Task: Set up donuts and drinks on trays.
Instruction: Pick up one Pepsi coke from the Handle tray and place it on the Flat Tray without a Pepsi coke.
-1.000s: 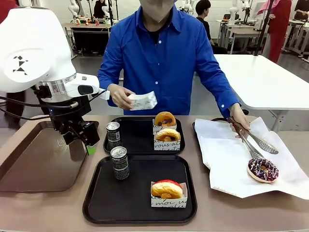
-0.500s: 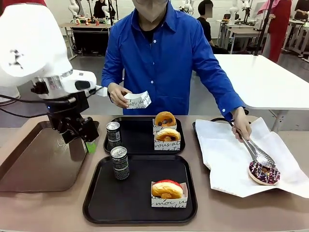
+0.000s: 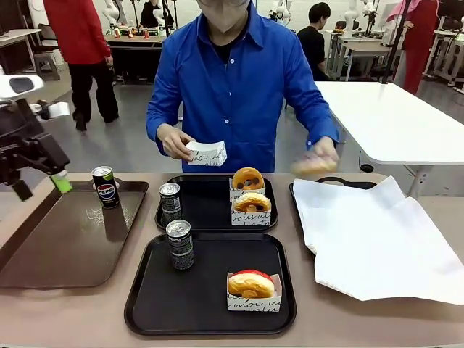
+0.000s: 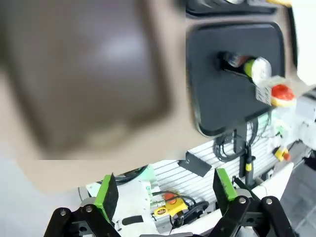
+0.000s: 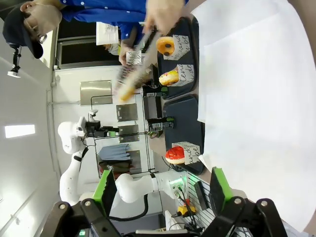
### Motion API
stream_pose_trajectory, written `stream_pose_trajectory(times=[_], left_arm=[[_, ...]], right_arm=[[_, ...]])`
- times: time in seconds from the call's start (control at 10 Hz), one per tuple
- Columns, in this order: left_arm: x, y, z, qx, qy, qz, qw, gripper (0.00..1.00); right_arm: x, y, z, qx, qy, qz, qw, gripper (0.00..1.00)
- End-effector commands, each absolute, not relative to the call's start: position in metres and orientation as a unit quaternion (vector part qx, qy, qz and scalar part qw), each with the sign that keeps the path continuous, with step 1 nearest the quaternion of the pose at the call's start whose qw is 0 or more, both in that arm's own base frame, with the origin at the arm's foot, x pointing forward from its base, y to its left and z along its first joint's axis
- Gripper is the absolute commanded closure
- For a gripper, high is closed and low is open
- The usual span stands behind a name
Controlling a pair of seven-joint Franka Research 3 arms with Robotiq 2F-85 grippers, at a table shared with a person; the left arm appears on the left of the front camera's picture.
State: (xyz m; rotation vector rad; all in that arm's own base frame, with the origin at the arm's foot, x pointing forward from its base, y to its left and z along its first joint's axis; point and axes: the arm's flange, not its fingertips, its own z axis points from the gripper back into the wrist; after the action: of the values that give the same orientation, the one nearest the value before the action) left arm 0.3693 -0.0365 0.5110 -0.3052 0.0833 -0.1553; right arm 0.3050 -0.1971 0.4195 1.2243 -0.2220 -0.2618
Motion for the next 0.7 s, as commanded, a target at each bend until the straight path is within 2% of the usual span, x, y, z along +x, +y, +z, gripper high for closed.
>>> stream_pose_trajectory(times=[0.0,0.1,0.2,0.3,0.4,0.5,0.6], left_arm=[[0.384,-0.026,0.499,-0.147,-0.009,-0.05,0.988,0.0],[0.384,-0.03,0.494,-0.145,-0.074,-0.044,0.986,0.0],[0.378,-0.021,0.507,-0.149,0.024,-0.056,0.987,0.0],[0.378,-0.021,0.507,-0.149,0.024,-0.056,0.987,0.0],[0.387,-0.016,0.503,-0.148,-0.016,-0.041,0.988,0.0],[0.401,-0.004,0.509,-0.329,0.022,-0.029,0.944,0.0],[0.412,0.015,0.504,-0.461,0.046,-0.028,0.886,0.0]], right_arm=[[0.306,-0.197,0.419,0.576,-0.107,-0.122,0.801,0.0],[0.306,-0.197,0.419,0.576,-0.107,-0.122,0.801,0.0],[0.306,-0.197,0.419,0.576,-0.107,-0.122,0.801,0.0],[0.306,-0.197,0.419,0.576,-0.107,-0.122,0.801,0.0],[0.306,-0.197,0.419,0.576,-0.107,-0.122,0.801,0.0],[0.306,-0.197,0.419,0.576,-0.107,-0.122,0.801,0.0],[0.306,-0.197,0.419,0.576,-0.107,-0.122,0.801,0.0]])
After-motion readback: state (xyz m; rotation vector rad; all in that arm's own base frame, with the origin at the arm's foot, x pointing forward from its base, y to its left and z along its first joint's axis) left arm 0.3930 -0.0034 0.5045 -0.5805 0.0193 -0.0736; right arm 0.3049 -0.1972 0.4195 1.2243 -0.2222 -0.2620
